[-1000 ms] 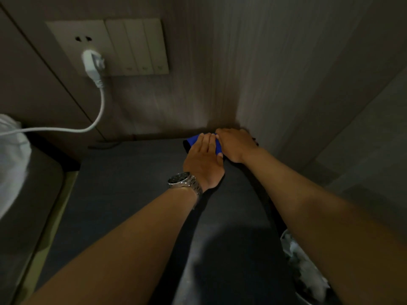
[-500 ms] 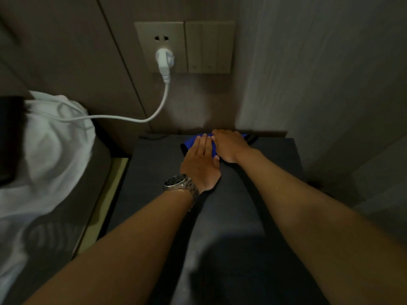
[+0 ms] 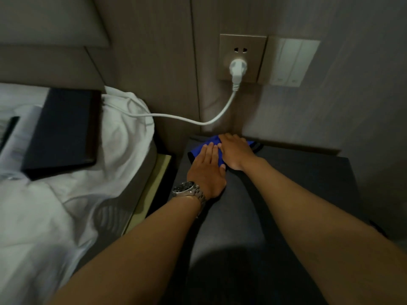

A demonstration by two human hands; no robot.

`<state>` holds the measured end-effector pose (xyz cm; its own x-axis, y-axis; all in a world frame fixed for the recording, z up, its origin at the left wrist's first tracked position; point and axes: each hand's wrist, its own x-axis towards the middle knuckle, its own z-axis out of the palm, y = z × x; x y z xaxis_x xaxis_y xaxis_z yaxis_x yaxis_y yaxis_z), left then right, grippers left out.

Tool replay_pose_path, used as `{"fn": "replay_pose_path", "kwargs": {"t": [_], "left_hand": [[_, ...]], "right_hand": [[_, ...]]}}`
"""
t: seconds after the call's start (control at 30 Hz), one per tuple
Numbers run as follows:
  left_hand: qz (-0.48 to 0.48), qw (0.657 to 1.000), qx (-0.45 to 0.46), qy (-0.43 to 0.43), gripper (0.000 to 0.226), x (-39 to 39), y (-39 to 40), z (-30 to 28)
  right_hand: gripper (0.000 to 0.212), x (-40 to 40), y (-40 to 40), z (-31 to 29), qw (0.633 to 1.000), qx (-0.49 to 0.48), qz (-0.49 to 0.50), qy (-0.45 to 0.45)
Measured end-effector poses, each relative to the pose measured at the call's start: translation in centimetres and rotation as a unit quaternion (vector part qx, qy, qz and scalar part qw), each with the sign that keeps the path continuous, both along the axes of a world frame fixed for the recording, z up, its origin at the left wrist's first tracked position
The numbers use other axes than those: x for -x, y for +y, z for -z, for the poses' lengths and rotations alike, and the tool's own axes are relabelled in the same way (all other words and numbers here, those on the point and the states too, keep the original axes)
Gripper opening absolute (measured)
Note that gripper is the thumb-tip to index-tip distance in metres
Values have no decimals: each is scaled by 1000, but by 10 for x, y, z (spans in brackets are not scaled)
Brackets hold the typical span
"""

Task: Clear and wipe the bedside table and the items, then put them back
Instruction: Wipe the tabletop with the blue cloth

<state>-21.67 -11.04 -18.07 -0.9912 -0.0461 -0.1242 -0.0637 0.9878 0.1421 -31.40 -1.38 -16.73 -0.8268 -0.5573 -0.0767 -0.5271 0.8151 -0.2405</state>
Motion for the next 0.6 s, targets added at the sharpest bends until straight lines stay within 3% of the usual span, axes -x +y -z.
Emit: {"fn": "replay_pose_path", "kwargs": {"t": [0.27,0.4,0.53,0.6], "left_hand": [[-36,999,8,12,64,-12,-41,-1],[-44,997,-60,19,62,-19,-52,-8],[-31,998,-44,40,64,-23,-65,-14],[-60,992,-94,60,65,-27,-74,-17]], "right_hand": [[47,0,-51,2,1000,5,-12,-9],[46,-1,-69,4,999,25,-24,-9],[39,-2,-78,9,994,106,4,24],[32,-4,-82,12,984,171,25,39]]}}
